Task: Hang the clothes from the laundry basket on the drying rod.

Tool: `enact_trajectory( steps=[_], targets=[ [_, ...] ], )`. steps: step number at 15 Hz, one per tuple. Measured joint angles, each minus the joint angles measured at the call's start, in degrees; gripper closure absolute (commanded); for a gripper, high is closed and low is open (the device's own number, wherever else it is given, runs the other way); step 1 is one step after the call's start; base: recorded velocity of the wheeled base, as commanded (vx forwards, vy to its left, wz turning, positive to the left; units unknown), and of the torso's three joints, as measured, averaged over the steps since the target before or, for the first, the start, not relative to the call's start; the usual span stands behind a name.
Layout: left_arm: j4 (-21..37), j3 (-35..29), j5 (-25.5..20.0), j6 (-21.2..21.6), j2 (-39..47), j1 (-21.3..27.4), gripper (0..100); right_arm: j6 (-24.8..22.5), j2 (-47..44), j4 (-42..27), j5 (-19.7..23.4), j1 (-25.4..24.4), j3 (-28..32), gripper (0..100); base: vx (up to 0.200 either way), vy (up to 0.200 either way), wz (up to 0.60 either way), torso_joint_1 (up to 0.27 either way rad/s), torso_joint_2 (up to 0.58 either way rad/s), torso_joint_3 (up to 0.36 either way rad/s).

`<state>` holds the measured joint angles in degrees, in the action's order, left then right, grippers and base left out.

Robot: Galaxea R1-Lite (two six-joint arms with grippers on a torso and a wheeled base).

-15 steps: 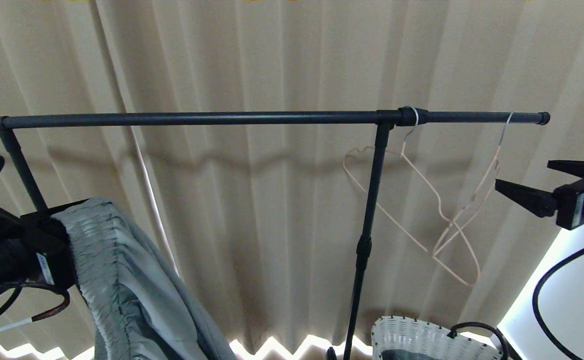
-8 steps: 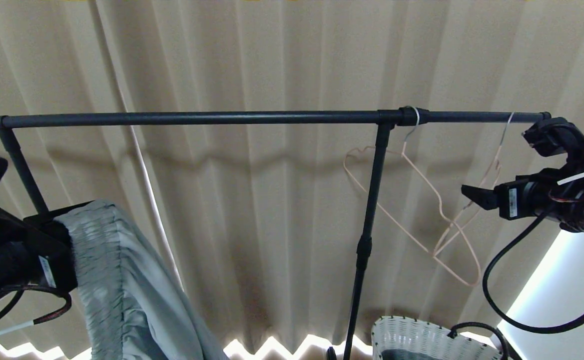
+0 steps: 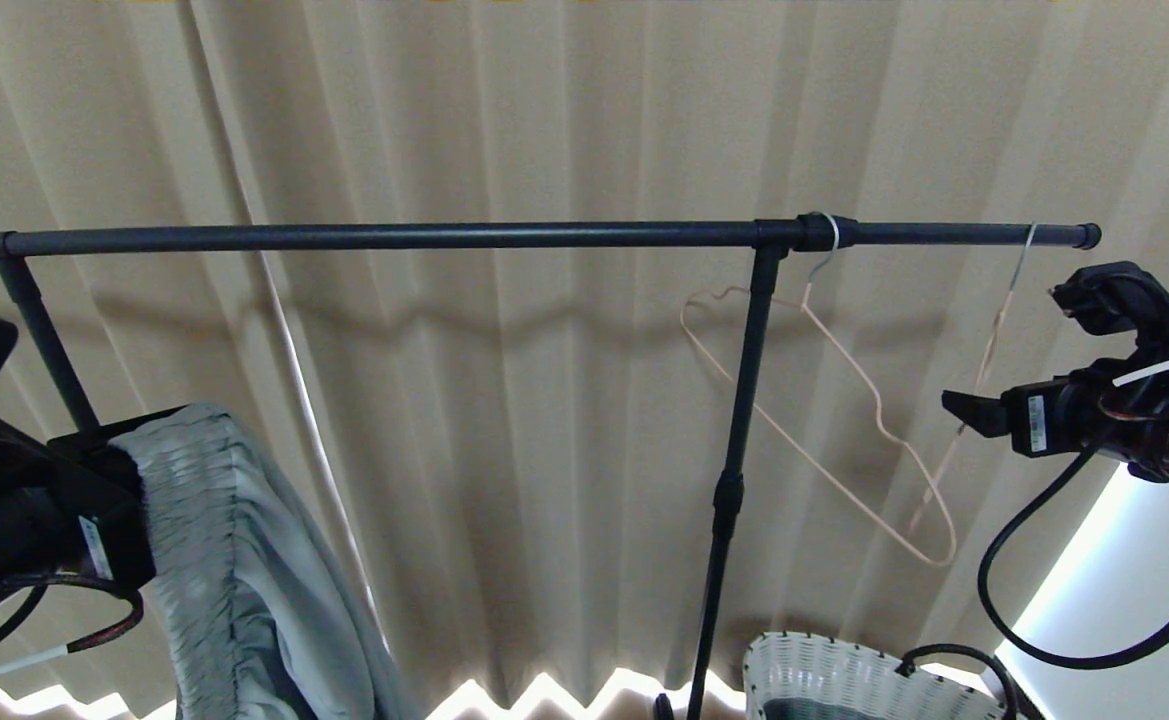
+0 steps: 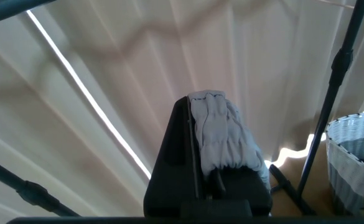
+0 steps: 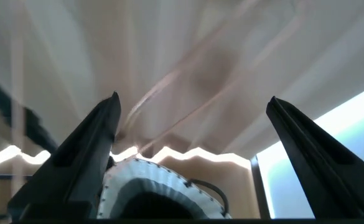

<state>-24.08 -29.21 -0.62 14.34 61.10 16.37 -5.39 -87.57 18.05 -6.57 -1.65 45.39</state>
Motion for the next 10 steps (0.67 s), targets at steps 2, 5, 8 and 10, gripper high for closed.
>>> enact_trajectory(
  steps=[2,5,8,10],
  targets=[
    [0.0,0.0,0.0,0.0,0.0,0.2,100,0.0,0.5,0.0,0.0,1.2,-0.4,0,0.000,0.000,0.00,0.000,0.00,0.000],
    [0.0,0.0,0.0,0.0,0.0,0.6,100,0.0,1.1,0.0,0.0,2.4,-0.8,0,0.000,0.000,0.00,0.000,0.00,0.000],
    [0.0,0.1,0.0,0.0,0.0,0.7,100,0.3,1.6,-0.3,0.2,2.6,-1.3,0,0.000,0.000,0.00,0.000,0.00,0.000],
    [0.0,0.1,0.0,0.0,0.0,0.7,100,0.9,1.9,-1.6,0.2,2.6,-1.5,0,0.000,0.000,0.00,0.000,0.00,0.000]
  ],
)
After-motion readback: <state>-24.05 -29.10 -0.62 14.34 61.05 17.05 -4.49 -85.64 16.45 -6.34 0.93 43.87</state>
